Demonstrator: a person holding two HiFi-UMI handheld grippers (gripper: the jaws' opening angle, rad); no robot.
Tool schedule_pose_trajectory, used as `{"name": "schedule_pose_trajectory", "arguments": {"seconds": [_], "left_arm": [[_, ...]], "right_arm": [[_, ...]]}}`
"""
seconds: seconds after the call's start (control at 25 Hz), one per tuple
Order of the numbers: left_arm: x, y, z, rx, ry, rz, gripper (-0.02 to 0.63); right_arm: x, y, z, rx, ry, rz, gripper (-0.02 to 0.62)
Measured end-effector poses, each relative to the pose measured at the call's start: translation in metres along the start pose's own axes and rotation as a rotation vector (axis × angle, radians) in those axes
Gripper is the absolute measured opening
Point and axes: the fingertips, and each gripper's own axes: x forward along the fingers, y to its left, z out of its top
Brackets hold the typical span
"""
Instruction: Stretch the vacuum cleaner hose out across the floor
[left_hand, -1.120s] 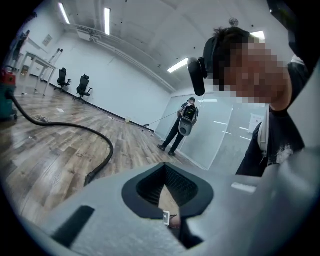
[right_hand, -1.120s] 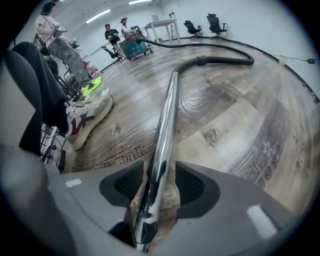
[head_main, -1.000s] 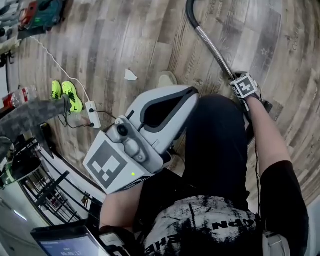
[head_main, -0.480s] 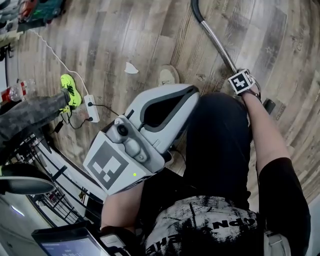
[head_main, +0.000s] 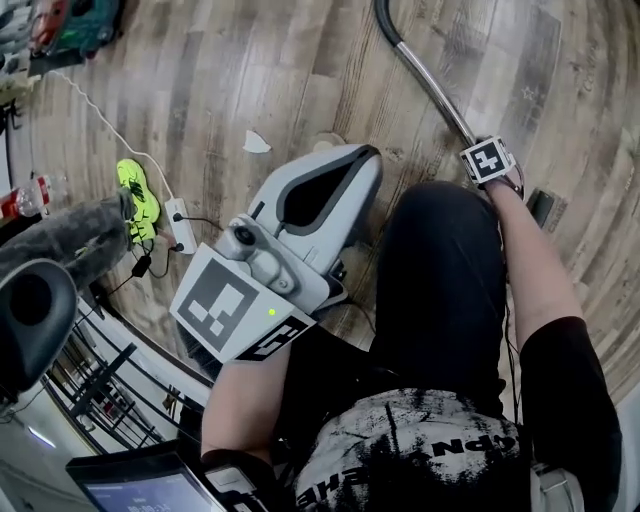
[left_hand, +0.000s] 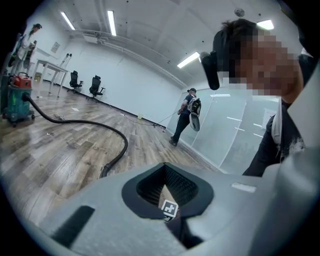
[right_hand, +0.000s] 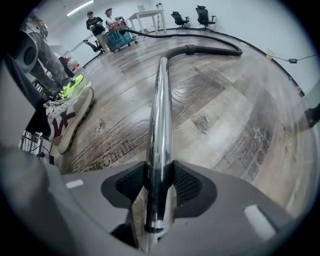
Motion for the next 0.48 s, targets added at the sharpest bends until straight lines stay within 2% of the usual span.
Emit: {"name": "schedule_pose_trajectory", "arguments": {"seconds": [0.04, 0.16, 0.28, 0.48], "left_arm": [[0.004, 0.002, -0.002, -0.001, 0.014, 0.004, 0.004], [0.024, 0.013, -0.013, -0.034, 0.075, 0.016, 0.091], [0.064, 0.042, -0.037, -0.137, 0.143, 0.036, 0.128], [0.146, 0.086, -0.132, -0.355, 0.304, 0.080, 0.197]], "right_arm": [[-0.006, -0.003, -0.002, -0.002, 0.004, -0.009, 0.178], [-0.015, 0.000, 0.010, -0.018, -0.040, 0.034, 0.178], [-0.028, -0.004, 0.017, -0.035, -0.034, 0.042, 0.178], [-0.055, -0.008, 0.007, -0.020, -0.009, 0.051, 0.178]]}}
